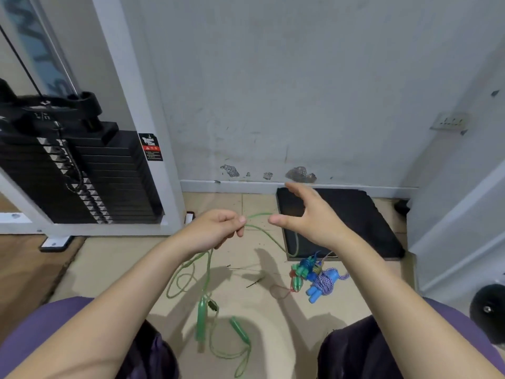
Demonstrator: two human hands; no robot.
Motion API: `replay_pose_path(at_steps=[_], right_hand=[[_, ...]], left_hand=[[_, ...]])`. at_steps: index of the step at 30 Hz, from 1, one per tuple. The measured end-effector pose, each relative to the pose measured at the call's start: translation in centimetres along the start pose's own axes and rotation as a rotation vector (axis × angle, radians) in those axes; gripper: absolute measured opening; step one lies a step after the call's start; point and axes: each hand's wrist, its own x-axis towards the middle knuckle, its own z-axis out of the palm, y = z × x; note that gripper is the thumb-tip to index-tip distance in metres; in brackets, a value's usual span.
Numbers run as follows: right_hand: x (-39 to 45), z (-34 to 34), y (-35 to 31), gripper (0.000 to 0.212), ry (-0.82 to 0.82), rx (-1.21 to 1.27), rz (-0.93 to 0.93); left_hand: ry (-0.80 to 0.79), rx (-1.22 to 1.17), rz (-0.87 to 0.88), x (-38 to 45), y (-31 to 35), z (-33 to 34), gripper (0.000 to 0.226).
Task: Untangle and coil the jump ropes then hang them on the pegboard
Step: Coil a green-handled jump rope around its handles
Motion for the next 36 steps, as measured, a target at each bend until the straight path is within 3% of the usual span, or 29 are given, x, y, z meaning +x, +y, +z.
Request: replay_pose_path(at_steps=[2, 6, 10, 16, 19, 23, 26, 29, 31, 33, 36], right_hand=[[-0.1, 1.0, -0.8, 0.1, -0.105, 0.005, -0.071], [-0.5, 3.5, -1.0, 0.049, -0.302, 0.124, -0.107], [-0.2, 3.5, -0.7, 0.019, -0.275, 0.029, -0.052], [0.7, 1.3, 0.8, 0.019, 0.013, 0.146, -0.031], [0.4, 0.6, 0.7, 0.015, -0.106, 0.237, -0.002], [-0.3, 1.3, -0.4, 0.043, -0.244, 0.334, 0.005], [-0.4, 2.4, -0.8, 0.028, -0.34, 0.29, -0.015], [-0.2, 2.6, -0.4, 0.019, -0.359, 0.21, -0.013], [-0.1, 2.2, -0.3, 0.019, -0.305, 0.226, -0.033], [0.3, 1.6, 0.0, 0.018, -0.147, 0.219, -0.085], [0.7, 0.2, 0.9, 0.02, 0.057, 0.325, -0.077]], left_hand=[[-0.081, -0.052, -0.002, 0.3, 0.5, 1.0, 0.028], [-0.228, -0.115, 0.01, 0.5, 1.2, 1.4, 0.023], [-0.274, -0.066, -0.007, 0.8, 1.0, 0.2, 0.019], [-0.268, 0.239, -0.096, 0.8, 0.4, -2.3, 0.021], [-0.23, 0.115, -0.046, 0.7, 0.4, -2.6, 0.022], [-0.273, 0.026, 0.024, 0.3, 1.1, -1.2, 0.023], [-0.316, 0.003, 0.043, -0.1, 1.0, 0.2, 0.022], [-0.251, -0.044, 0.041, 0.0, 1.0, -0.3, 0.02], [-0.22, -0.065, 0.037, 0.0, 1.1, -1.1, 0.021], [-0.221, -0.036, 0.02, 0.0, 0.9, -2.0, 0.024], [-0.207, 0.197, -0.059, 0.0, -0.3, -3.6, 0.029]])
